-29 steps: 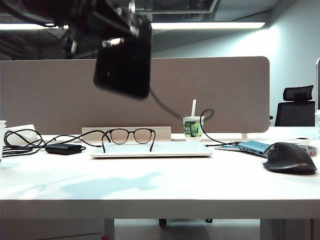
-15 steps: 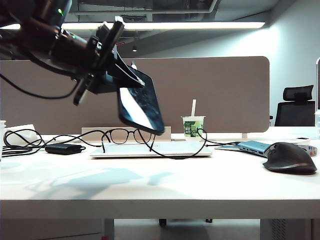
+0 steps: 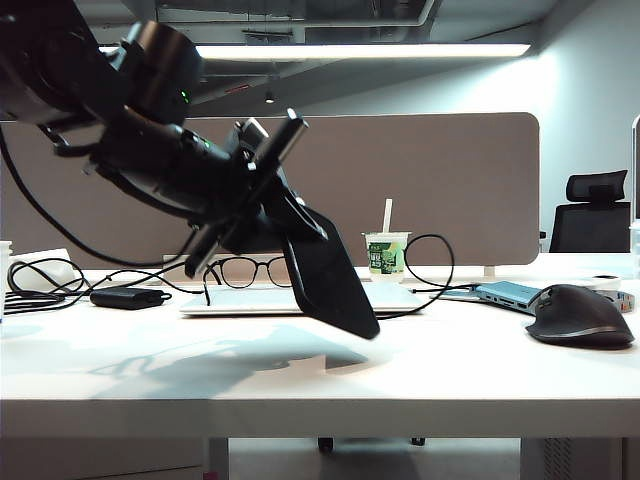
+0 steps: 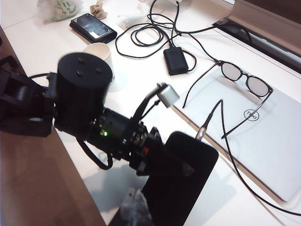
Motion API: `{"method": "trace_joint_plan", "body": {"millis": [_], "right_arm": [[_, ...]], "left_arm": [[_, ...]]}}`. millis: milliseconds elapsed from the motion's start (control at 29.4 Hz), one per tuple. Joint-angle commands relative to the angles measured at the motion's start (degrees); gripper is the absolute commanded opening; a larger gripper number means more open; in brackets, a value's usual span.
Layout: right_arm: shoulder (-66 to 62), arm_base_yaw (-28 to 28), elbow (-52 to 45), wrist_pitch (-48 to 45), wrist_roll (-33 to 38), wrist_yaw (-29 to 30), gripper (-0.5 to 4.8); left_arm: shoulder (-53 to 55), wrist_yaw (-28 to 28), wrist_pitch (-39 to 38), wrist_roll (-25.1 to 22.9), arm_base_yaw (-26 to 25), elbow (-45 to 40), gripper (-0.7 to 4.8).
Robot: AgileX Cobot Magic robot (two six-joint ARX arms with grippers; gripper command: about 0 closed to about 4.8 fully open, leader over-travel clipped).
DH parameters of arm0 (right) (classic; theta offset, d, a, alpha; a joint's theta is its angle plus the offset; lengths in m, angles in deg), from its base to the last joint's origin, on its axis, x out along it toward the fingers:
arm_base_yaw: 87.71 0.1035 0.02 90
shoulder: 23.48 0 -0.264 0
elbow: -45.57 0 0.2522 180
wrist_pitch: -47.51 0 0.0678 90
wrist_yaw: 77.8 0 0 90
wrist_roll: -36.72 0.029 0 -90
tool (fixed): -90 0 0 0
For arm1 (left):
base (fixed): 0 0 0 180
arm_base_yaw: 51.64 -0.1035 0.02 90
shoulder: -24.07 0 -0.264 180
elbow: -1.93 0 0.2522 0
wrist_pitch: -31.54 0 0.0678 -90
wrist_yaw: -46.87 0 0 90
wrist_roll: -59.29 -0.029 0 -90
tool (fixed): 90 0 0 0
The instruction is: Pick up the black phone, pick up the charger plug, insert the charger plug into the phone's charging port, and finally place the connected phone back on the desk.
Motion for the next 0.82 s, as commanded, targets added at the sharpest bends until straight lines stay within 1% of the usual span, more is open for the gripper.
{"method": "trace_joint_plan", "body": {"millis": [34, 136, 306, 475, 509, 577, 781, 815], "right_arm": [[0.20, 0.00, 0.15, -0.31, -0.15, 0.07, -0.06], [0.20, 0.00, 0.15, 1.29, -0.15, -0.15, -0.06], [-0.15, 0.00, 0.15, 5.11, -0.15, -0.26, -0.06], [-0.61, 0.00, 0.15, 6.36, -0.15, -0.35, -0.06], [-0.61, 0.00, 0.15, 6.34, -0.15, -0.31, -0.06], [-0.61, 0.00, 0.15, 6.34, -0.13, -0.33, -0.06], [-0.61, 0.00, 0.15, 6.67, -0.13, -0.35, -0.06], [-0.61, 0.00, 0.15, 6.82, -0.13, -0.35, -0.06]], "left_arm": [[1.70, -0.07, 2.45, 3.93, 0.13, 0.44, -0.06], [3.41, -0.04, 2.43, 5.84, 0.11, 0.44, -0.06], [5.40, 0.00, 2.43, 5.97, 0.11, 0.44, -0.06], [6.38, 1.01, 2.21, 6.58, 0.11, 0.44, -0.05], [6.38, 1.53, 2.03, 6.80, 0.11, 0.44, -0.01], [6.38, 2.38, 1.95, 6.84, 0.11, 0.44, 0.36], [6.38, 4.98, 1.33, 6.80, 0.11, 0.44, 0.42], [6.38, 5.16, 1.20, 6.80, 0.11, 0.44, 0.60]]}}
